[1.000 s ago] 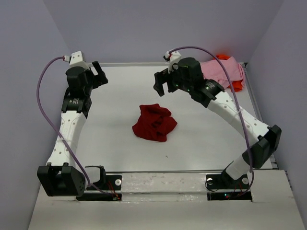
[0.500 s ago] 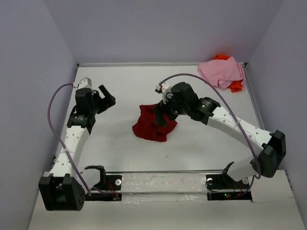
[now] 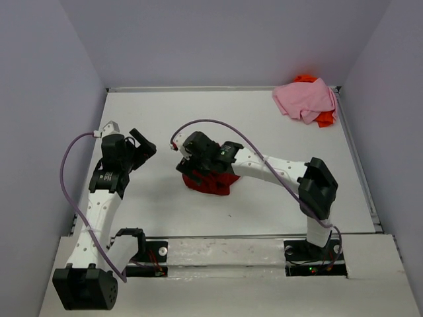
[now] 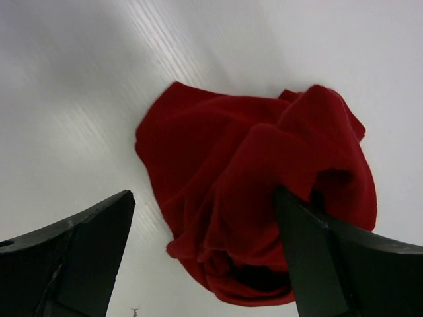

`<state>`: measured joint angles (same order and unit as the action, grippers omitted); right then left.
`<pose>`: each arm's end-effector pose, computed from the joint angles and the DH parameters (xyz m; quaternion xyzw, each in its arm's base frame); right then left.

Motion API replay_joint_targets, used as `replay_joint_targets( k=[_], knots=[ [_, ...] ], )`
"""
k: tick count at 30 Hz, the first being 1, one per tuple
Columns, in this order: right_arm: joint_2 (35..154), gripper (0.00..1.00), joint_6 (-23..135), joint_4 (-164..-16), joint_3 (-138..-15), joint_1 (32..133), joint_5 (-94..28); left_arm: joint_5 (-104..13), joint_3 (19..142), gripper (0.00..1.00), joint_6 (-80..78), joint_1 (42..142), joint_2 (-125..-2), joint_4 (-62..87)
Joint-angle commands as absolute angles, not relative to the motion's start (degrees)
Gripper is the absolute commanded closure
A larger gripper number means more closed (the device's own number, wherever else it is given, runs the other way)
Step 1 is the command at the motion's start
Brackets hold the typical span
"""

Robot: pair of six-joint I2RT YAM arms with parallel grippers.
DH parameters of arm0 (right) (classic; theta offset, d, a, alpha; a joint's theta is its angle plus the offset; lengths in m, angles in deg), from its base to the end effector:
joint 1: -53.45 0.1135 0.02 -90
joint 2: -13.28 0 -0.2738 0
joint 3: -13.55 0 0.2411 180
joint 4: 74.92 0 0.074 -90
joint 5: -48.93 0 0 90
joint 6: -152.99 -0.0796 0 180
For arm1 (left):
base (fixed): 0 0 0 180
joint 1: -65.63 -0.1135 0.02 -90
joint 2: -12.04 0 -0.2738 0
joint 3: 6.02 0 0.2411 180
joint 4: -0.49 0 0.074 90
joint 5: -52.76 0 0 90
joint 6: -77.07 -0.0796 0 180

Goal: Fold and stack the t-shirts
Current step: Flatten the tshirt out

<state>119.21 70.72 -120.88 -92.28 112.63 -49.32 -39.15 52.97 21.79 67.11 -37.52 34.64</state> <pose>0.2364 0.3740 0.2664 -0.4875 0.7866 0.1019 0.3651 0.2196 -0.0083 0.2972 -0.2322 0.8094 -0.1809 0.5082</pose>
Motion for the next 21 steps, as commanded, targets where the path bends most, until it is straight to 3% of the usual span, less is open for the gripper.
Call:
replay_joint_targets(
  k=[1,5,6,7,8,13,18,21],
  knots=[
    [121.6,0.13,73.1,-122.6,-93.9,112.0,-57.4,-41.4,52.7,0.01,22.0,67.0,-38.1,33.1],
    [126.4,0.35,74.7,-122.5,-94.7,111.4,-64.7,-42.1,52.2,0.01,20.5,67.0,-37.9,31.5],
    [126.7,0.59,74.7,-121.7,-95.3,111.4,-65.3,-42.4,52.0,0.01,19.9,67.0,-38.0,31.0],
    [126.9,0.59,74.7,-121.6,-95.3,110.6,-65.3,-42.4,51.7,0.01,19.9,67.0,-38.0,30.5],
    [126.8,1.00,74.2,-121.4,-96.7,110.0,-66.3,-44.2,51.5,0.01,19.1,67.0,-38.1,29.8],
    [121.7,1.00,72.8,-121.0,-102.3,110.0,-63.6,-54.3,47.1,0.01,17.7,67.0,-38.1,20.6],
    [114.4,1.00,67.1,-120.4,-106.2,109.4,-56.5,-57.9,44.8,0.01,19.5,67.1,-41.6,13.2],
    [111.5,1.00,64.1,-119.9,-109.3,109.4,-59.0,-58.7,44.8,0.01,20.5,67.2,-44.0,10.3]
  ],
)
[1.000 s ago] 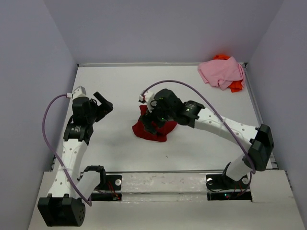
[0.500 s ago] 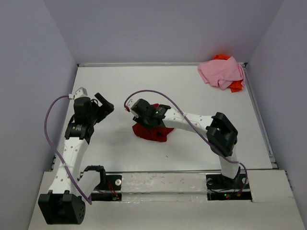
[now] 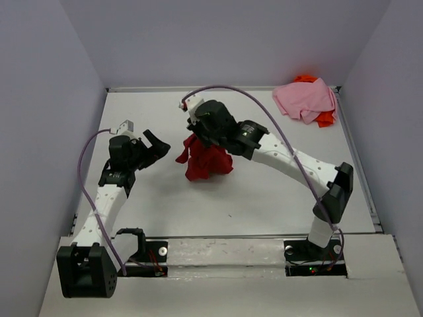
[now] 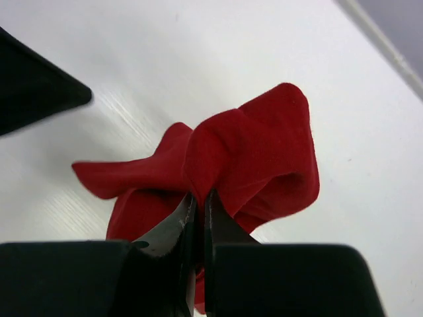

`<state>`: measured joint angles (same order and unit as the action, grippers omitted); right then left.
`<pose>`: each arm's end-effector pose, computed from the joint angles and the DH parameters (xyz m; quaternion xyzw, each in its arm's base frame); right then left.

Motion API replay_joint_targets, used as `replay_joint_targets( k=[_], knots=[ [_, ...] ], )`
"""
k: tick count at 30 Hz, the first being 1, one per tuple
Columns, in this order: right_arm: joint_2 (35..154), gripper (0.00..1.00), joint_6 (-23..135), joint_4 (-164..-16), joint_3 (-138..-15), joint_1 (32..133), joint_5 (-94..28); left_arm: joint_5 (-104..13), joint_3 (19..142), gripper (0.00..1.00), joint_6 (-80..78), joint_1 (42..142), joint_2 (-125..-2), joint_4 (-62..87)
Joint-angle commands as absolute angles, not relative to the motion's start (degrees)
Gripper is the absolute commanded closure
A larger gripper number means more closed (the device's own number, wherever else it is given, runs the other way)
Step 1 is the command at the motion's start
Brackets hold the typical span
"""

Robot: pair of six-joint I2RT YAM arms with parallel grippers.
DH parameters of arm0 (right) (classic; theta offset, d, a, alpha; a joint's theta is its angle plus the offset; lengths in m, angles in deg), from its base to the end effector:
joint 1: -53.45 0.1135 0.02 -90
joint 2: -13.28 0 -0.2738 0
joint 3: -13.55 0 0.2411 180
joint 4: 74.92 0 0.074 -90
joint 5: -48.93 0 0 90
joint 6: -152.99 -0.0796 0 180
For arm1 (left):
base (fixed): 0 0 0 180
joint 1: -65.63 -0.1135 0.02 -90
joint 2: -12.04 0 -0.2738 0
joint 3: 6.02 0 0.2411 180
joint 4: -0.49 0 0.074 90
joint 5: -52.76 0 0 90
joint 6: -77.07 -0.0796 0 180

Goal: Fold and stack the t-shirts
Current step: Flatten the tshirt out

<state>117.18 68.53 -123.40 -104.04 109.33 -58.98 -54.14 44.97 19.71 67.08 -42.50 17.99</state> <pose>0.2688 0.3530 0.3509 -0.3850 0.7894 0.0698 0.4729 0.2413 -0.0293 0.2677 -0.1391 0.8078 -0.2799 0.4998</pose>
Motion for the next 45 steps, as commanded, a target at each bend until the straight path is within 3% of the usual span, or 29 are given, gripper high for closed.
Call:
replay_joint_targets(
  k=[1,8,13,18,22,25,29,30,31,35,39,42,45],
  knots=[
    [110.7,1.00,63.2,-119.5,-110.8,109.4,-61.4,-57.9,45.0,0.01,20.9,67.2,-44.6,10.0],
    [107.2,1.00,50.9,-119.3,-108.8,105.0,-82.0,-57.0,48.5,0.01,21.8,67.2,-43.9,10.4],
    [99.0,1.00,27.5,-119.0,-96.2,98.7,-63.9,-52.7,55.2,0.01,19.8,67.1,-43.9,15.1],
    [102.0,1.00,24.2,-118.5,-86.5,96.2,-49.2,-50.1,62.7,0.01,14.2,66.9,-46.6,22.4],
    [109.7,1.00,26.3,-117.4,-87.2,89.5,-40.3,-51.3,61.0,0.01,13.3,66.9,-48.4,23.0],
    [117.1,0.86,30.8,-119.3,-95.1,82.9,-30.0,-54.4,56.9,0.01,14.9,66.9,-48.3,20.9],
    [119.2,0.47,39.8,-125.2,-102.1,80.9,-35.6,-55.2,53.7,0.01,15.6,67.1,-48.1,19.2],
    [118.2,0.28,42.3,-126.2,-105.0,80.4,-37.6,-55.2,53.5,0.01,15.6,67.1,-48.2,19.1],
    [117.4,0.22,43.0,-128.0,-105.8,80.3,-41.7,-55.1,53.1,0.01,15.6,67.1,-48.3,19.0],
    [113.8,0.16,45.3,-132.8,-107.7,79.7,-42.7,-55.0,53.4,0.01,14.9,67.1,-48.8,19.0],
    [111.3,0.17,60.3,-131.3,-106.6,81.8,-25.8,-55.0,53.8,0.01,14.1,67.1,-50.2,18.9],
    [114.7,0.17,73.0,-131.8,-106.6,91.1,-35.1,-53.2,54.3,0.01,13.5,67.1,-51.2,20.1],
    [120.3,0.18,75.3,-131.3,-105.5,93.6,-43.5,-50.9,55.6,0.01,13.4,67.0,-51.9,22.3]
  ],
)
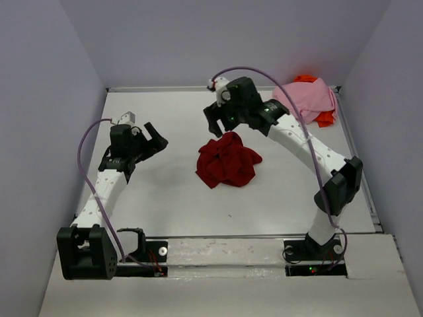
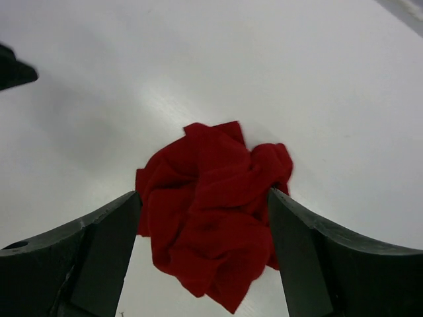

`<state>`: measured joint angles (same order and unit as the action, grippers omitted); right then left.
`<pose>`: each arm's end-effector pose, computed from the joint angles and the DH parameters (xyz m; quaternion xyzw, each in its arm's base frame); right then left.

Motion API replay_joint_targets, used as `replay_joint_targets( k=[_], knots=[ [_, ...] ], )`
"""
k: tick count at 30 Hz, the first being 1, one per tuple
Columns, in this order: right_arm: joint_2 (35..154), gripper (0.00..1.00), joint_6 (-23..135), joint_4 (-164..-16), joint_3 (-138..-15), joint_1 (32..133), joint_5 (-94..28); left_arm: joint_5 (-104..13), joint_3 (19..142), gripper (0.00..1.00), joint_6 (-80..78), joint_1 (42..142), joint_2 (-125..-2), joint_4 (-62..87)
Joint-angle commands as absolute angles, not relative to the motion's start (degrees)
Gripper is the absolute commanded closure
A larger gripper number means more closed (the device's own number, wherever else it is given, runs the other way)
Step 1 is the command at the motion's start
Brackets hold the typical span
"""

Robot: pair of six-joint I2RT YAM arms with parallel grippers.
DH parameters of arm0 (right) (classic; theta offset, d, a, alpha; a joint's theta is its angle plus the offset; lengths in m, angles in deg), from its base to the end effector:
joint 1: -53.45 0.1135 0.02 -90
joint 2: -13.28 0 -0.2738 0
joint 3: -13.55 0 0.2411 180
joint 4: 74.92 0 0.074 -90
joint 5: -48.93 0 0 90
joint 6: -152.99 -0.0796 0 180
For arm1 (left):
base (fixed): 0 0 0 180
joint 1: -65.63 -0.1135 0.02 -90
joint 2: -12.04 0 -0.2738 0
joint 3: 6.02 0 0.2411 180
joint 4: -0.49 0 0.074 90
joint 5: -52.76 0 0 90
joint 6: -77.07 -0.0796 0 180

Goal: Fold and stack the t-shirts
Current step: Flatten the tshirt out

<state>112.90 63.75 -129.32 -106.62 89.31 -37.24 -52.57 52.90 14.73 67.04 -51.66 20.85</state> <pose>0.3364 0.2497 0.3826 -0.2920 0.8323 0.1699 0.4396 0.2748 -0.0278 0.2748 -0.1203 0.8309 -0.2424 0.4862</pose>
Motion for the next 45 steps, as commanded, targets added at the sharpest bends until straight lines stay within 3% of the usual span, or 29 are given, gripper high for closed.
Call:
replay_joint_targets(
  k=[1,9,12,13,14,15,16,22,28,37,41,45],
  knots=[
    [121.5,0.20,75.8,-131.3,-105.5,93.6,-44.1,-50.3,56.1,0.01,13.3,67.0,-51.9,23.2],
    [131.3,0.18,80.6,-129.4,-106.2,95.7,-49.9,-49.4,58.1,0.01,12.7,66.6,-50.0,26.0],
    [133.7,0.22,80.9,-128.1,-104.8,95.7,-53.5,-50.2,58.5,0.01,12.4,66.6,-49.7,26.4],
    [134.0,0.28,80.8,-127.7,-104.3,95.7,-53.9,-50.3,58.7,0.01,12.3,66.6,-49.7,26.6],
    [134.1,0.42,80.7,-127.1,-103.4,95.7,-55.0,-50.6,58.7,0.01,12.2,66.6,-49.7,26.7],
    [134.2,0.90,80.0,-126.9,-103.2,95.7,-56.0,-50.9,58.6,0.01,12.1,66.6,-49.7,26.4],
    [133.9,1.00,79.3,-126.1,-103.3,95.7,-59.1,-51.4,58.4,0.01,11.9,66.6,-49.7,25.7],
    [130.1,1.00,75.6,-125.3,-111.6,95.7,-62.4,-60.8,53.1,0.01,11.6,66.9,-49.9,17.6],
    [122.8,1.00,64.6,-125.3,-120.7,94.3,-65.3,-58.7,51.2,0.01,15.8,73.7,-52.5,8.7],
    [110.0,1.00,45.7,-124.4,-101.8,85.1,-71.0,-48.6,55.1,0.13,25.6,80.9,-67.9,5.8],
    [103.7,1.00,42.9,-124.2,-92.6,77.0,-71.0,-46.6,54.4,0.15,26.4,81.6,-69.7,7.0],
    [102.1,1.00,43.0,-124.3,-87.0,75.7,-73.9,-45.1,54.5,0.17,27.2,83.3,-71.0,6.7]
  ],
)
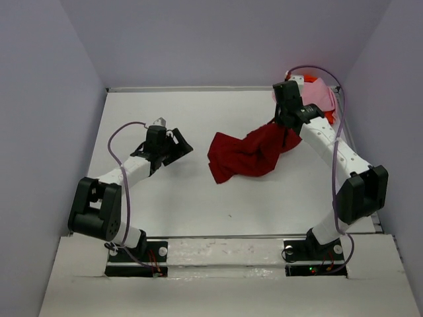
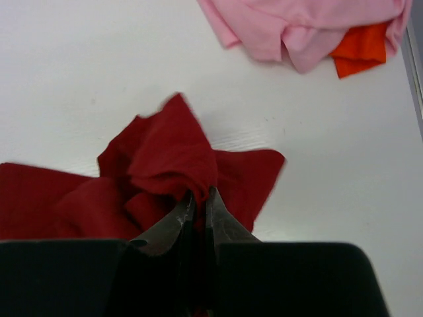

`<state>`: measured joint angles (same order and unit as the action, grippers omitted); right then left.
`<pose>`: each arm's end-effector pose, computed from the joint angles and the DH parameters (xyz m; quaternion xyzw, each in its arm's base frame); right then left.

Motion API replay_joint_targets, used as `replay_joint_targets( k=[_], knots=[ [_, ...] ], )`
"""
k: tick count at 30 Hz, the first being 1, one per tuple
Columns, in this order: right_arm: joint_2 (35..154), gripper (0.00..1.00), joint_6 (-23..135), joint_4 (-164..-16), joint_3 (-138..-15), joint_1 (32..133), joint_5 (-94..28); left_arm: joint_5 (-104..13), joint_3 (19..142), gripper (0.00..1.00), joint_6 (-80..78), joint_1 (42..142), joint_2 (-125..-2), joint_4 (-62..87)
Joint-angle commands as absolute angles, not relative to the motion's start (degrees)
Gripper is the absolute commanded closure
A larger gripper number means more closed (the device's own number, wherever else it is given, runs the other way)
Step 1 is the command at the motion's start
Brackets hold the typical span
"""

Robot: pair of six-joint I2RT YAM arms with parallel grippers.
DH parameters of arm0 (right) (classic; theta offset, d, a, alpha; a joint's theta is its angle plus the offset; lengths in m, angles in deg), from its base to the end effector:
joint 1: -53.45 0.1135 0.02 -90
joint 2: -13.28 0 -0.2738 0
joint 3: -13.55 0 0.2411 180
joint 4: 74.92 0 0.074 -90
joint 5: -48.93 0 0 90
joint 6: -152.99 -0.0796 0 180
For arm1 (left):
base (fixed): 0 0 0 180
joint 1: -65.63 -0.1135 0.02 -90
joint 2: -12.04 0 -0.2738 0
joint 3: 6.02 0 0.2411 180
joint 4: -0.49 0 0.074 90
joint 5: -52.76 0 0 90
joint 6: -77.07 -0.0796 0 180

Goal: Fold and stack the t-shirts
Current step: Flatten the tshirt out

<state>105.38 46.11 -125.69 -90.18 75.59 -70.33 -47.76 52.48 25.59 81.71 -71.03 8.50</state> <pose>0.3643 0.1062 0.3452 0.0682 0.8779 -0.0762 0.4678 0.3174 -0.1066 0.2031 -0.1267 0.8652 -0.2908 0.3882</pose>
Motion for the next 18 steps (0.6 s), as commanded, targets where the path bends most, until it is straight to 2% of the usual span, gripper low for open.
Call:
replay_joint_targets(
  k=[1,8,14,18],
  knots=[
    [101.8,1.00,42.3,-124.3,-86.0,75.2,-74.4,-43.8,54.8,0.17,27.5,83.8,-71.9,6.7],
    [95.3,1.00,40.5,-119.5,-74.4,75.2,-64.5,-43.6,63.5,0.21,24.4,87.7,-80.8,4.1],
    [91.0,1.00,39.8,-115.9,-67.6,75.2,-62.1,-48.0,81.8,0.22,18.5,92.8,-96.5,4.0],
    [89.0,1.00,38.9,-115.9,-65.7,74.6,-62.6,-48.0,89.1,0.23,18.8,94.8,-103.9,5.0]
  ],
)
